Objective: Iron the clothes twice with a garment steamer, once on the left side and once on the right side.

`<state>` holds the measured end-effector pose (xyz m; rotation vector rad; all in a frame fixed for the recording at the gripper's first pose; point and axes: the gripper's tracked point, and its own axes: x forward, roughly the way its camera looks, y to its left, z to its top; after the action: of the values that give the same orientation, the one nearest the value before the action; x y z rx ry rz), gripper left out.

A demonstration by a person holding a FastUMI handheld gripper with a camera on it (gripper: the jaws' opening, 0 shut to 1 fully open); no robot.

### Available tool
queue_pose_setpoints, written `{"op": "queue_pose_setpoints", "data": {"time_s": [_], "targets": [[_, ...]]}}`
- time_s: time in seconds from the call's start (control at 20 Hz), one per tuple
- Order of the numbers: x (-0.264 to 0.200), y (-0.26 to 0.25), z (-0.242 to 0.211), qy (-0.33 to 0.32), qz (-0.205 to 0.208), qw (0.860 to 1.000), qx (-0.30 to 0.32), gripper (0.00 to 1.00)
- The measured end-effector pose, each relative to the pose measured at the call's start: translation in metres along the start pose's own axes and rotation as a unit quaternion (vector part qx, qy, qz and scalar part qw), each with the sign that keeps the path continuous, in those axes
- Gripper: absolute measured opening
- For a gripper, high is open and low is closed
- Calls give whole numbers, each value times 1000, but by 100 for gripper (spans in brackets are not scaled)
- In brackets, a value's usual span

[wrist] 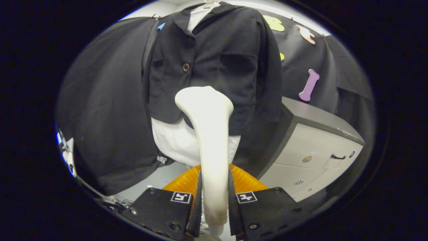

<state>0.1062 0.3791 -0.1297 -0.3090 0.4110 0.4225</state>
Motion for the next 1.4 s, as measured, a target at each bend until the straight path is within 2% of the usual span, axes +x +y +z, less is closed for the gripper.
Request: {"op": "queue_pose_setpoints", "data": {"time_s": [0.15, 0.3, 0.5, 0.7, 0.9, 1.0, 1.4], "targets": [[-15, 16, 64, -68, 15, 998, -1, 36], [-26, 40, 134, -146, 36, 989, -10, 36], [-35, 69, 219, -247, 58, 967, -25, 36], [-46, 103, 282, -332, 65, 940, -43, 36], [-40, 111, 343, -388, 44, 920, -36, 36], [-39, 111, 377, -414, 22, 909, -34, 36], [-26, 123, 446, -454, -56, 887, -54, 36]]}}
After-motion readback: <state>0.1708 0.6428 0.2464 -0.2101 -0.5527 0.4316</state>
